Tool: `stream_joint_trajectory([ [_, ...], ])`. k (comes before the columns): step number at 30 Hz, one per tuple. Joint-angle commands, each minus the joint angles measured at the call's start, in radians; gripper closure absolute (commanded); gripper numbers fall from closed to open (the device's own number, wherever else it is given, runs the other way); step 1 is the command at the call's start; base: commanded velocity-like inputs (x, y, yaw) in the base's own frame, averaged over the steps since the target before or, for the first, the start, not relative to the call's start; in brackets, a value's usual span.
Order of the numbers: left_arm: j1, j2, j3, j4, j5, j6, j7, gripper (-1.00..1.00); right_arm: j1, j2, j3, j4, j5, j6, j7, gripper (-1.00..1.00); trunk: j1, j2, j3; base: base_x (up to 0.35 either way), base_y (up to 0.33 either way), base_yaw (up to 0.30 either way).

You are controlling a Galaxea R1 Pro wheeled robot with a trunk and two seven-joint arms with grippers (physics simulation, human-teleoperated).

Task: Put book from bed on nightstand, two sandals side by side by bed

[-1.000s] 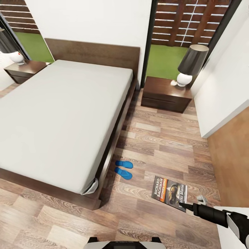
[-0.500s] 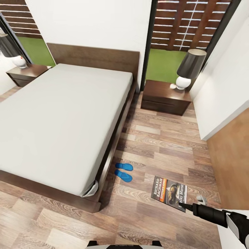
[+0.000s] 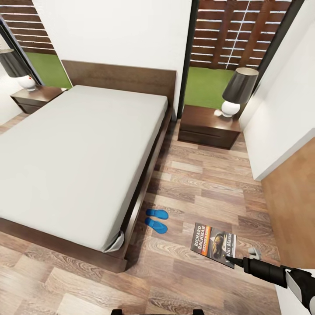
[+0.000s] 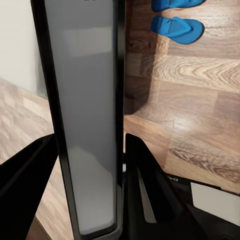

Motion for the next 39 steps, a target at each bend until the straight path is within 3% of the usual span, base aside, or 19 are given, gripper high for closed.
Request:
stream_joint_trajectory([
  [1, -0.001, -0.003, 0.002, 0.001, 0.008, -0.005, 0.0, -1.0, -0.001, 0.0, -0.006, 0.0, 0.003, 0.01, 0.004, 1.0, 0.0, -0.001, 0.001, 0.0, 0.0, 0.0],
  [11, -0.001, -0.015, 0.002, 0.002, 0.009, -0.005, 0.0, -1.0, -0.001, -0.003, -0.006, 0.0, 0.003, 0.01, 0.004, 1.0, 0.0, -0.001, 0.017, 0.0, 0.0, 0.0],
  [39, -0.001, -0.016, 0.002, 0.002, 0.009, -0.005, 0.0, -1.0, -0.001, -0.005, -0.007, 0.0, 0.003, 0.009, 0.004, 1.0, 0.0, -0.001, 0.063, 0.0, 0.0, 0.0],
])
